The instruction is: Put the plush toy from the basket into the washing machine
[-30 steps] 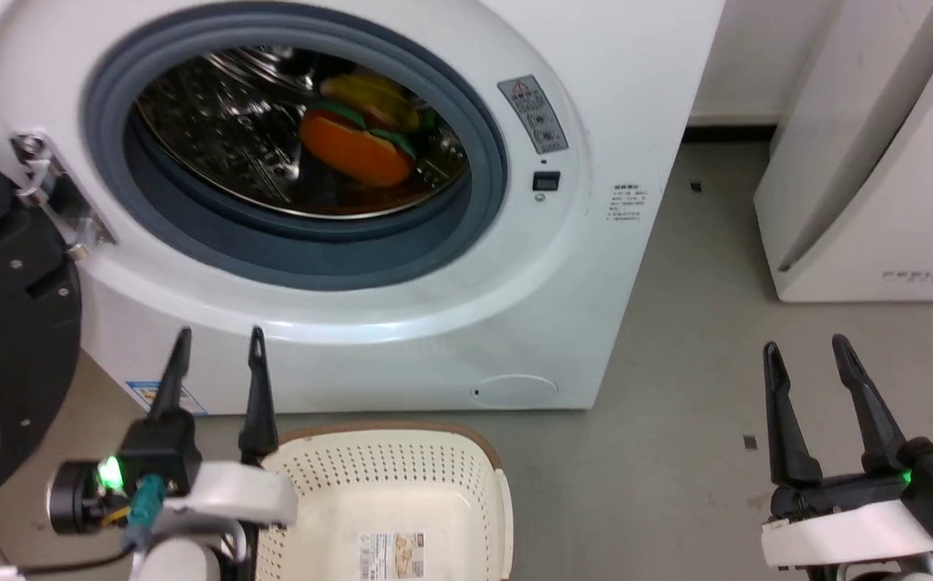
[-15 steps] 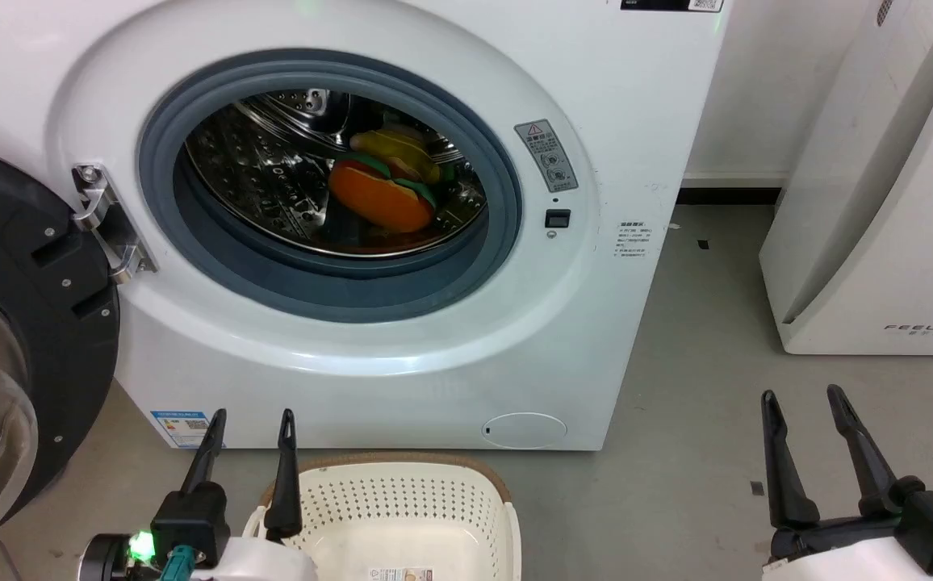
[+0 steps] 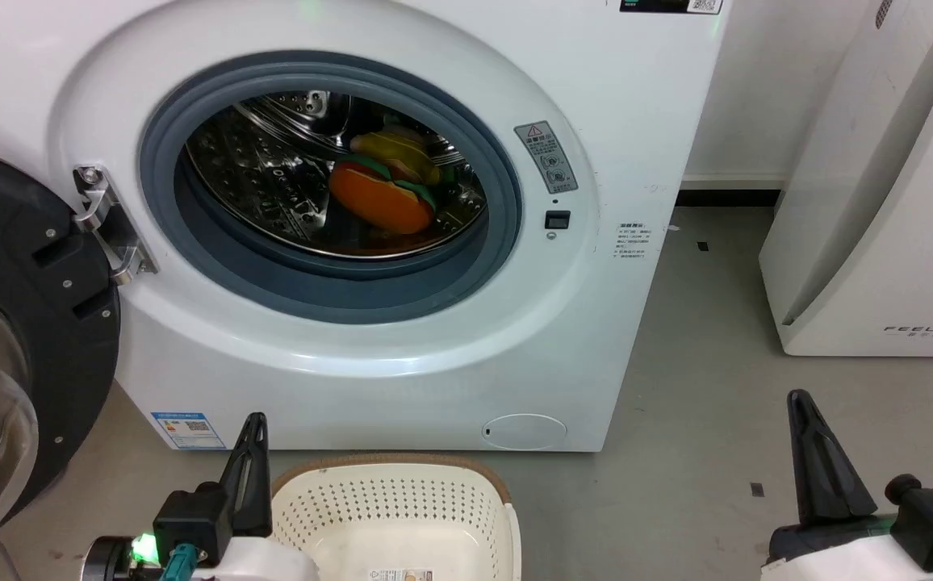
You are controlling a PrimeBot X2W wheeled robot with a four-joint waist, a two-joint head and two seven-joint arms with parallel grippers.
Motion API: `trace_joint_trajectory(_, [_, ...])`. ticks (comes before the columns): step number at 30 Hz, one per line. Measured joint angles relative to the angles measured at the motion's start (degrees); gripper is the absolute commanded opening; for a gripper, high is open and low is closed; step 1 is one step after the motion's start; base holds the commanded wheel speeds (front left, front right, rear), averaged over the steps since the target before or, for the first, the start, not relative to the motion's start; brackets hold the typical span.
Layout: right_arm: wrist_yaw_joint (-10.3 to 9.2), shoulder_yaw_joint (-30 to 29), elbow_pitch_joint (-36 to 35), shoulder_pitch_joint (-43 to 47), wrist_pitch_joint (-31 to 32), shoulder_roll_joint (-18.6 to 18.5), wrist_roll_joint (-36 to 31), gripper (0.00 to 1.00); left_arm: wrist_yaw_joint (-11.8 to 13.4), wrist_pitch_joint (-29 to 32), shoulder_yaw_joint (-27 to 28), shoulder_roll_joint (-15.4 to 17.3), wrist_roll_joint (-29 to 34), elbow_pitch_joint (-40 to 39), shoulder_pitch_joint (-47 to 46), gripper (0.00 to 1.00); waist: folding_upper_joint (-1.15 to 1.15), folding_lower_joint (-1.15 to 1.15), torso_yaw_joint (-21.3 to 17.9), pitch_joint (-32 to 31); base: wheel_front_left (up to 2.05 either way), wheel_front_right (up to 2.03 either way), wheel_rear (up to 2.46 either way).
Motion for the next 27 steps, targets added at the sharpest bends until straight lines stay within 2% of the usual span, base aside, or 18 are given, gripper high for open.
trace_joint_trajectory(27, [0.00,0.3,0.0,-0.2,3.3,0.0,-2.0,0.00,-0.2,3.2,0.0,0.0,0.0,-1.6,0.0,0.00,0.00,0.01,-0.2,0.0,0.00,0.00,0.00])
